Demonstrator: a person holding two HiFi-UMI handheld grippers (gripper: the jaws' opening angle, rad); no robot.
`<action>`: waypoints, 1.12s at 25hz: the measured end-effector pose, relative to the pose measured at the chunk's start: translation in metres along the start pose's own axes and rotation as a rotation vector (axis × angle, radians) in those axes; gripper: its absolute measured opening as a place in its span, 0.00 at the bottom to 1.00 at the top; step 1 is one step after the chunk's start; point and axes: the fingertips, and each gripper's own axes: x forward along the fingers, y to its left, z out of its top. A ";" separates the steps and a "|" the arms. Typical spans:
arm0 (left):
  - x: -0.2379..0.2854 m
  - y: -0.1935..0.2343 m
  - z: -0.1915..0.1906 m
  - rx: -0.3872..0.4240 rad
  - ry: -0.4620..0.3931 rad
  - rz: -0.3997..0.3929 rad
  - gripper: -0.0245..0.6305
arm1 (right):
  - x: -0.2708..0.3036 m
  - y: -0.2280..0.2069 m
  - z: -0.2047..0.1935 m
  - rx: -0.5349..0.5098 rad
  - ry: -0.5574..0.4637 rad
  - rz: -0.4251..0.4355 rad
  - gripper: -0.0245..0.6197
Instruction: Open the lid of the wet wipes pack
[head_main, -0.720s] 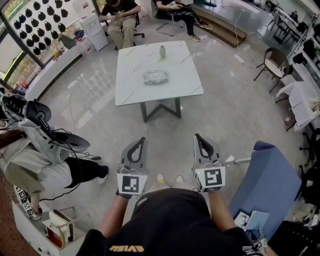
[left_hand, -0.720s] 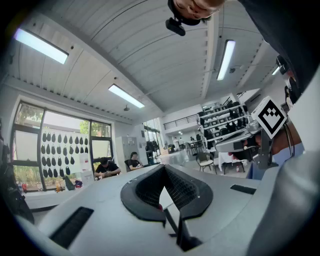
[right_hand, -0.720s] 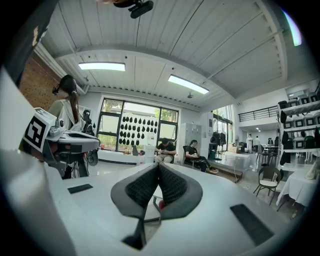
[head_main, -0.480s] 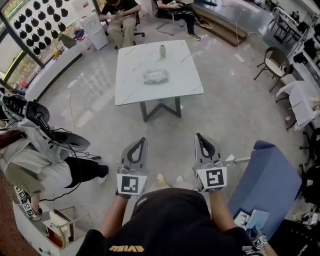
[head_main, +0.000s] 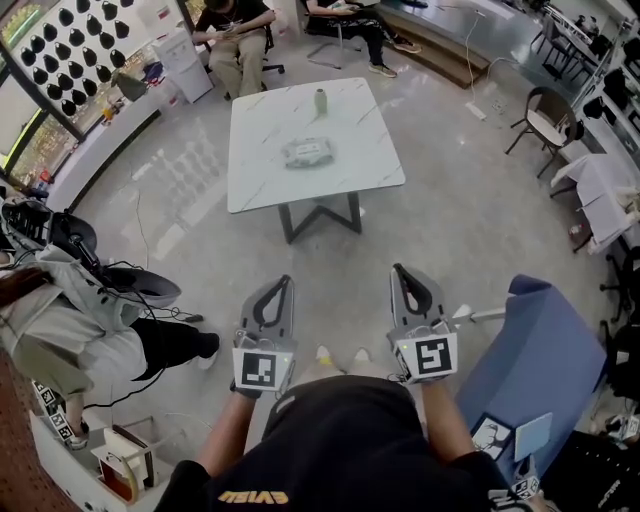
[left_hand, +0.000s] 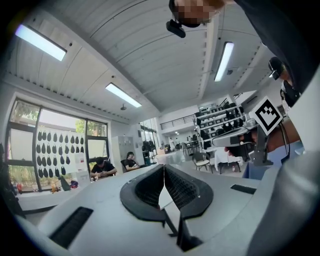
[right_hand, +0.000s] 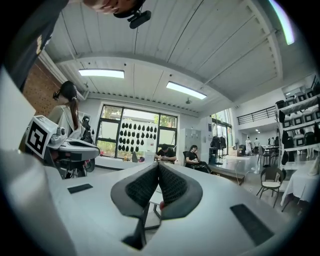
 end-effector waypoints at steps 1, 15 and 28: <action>0.000 0.000 0.001 0.003 0.000 -0.006 0.06 | 0.001 0.001 0.003 -0.008 -0.004 0.005 0.04; -0.012 0.027 -0.001 -0.062 -0.007 0.027 0.29 | 0.006 0.009 0.007 -0.042 -0.021 0.008 0.20; -0.006 0.035 -0.021 -0.068 0.019 -0.020 0.51 | 0.020 0.025 -0.022 -0.018 0.058 0.013 0.41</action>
